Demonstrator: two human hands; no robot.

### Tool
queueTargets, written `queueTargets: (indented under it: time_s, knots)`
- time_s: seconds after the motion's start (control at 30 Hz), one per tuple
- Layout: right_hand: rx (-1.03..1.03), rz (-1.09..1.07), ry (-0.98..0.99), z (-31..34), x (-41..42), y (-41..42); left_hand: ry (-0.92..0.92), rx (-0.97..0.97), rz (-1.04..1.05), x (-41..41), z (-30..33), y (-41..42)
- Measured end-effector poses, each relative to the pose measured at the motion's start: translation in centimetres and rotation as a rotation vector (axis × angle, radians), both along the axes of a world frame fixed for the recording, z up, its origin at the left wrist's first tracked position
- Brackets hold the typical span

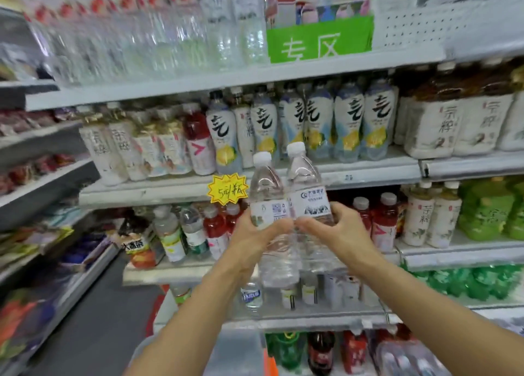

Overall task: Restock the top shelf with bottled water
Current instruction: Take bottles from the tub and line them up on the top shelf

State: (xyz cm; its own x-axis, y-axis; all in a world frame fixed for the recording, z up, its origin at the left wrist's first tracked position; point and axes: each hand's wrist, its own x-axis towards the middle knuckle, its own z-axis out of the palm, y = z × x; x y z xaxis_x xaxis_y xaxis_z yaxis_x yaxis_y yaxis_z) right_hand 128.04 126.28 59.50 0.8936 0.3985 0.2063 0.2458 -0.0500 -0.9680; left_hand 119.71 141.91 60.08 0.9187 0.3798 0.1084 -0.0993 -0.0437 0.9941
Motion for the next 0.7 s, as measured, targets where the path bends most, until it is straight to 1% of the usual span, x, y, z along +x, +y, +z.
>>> queueTargets:
  time_s: [0.23, 0.3, 0.37, 0.57, 0.7]
  knots:
    - [0.061, -0.015, -0.144, 7.4, 1.3, 3.7, -0.163, 0.101, -0.009, 1.5, 7.9, 3.8]
    - [0.064, -0.011, -0.197, 9.9, 2.3, 4.1, -0.201, 0.094, 0.002, 2.4, 10.0, 4.3]
    - [0.067, -0.01, -0.254, 12.7, 3.2, 4.3, -0.232, 0.086, 0.026, 3.3, 12.0, 4.5]
    - [0.18, -0.066, -0.363, 21.8, 7.2, 5.0, -0.302, 0.095, 0.132, 6.3, 17.0, 5.5]
    - [0.23, -0.068, -0.425, 26.5, 11.1, 6.0, -0.313, 0.114, 0.188, 8.4, 19.5, 6.1]
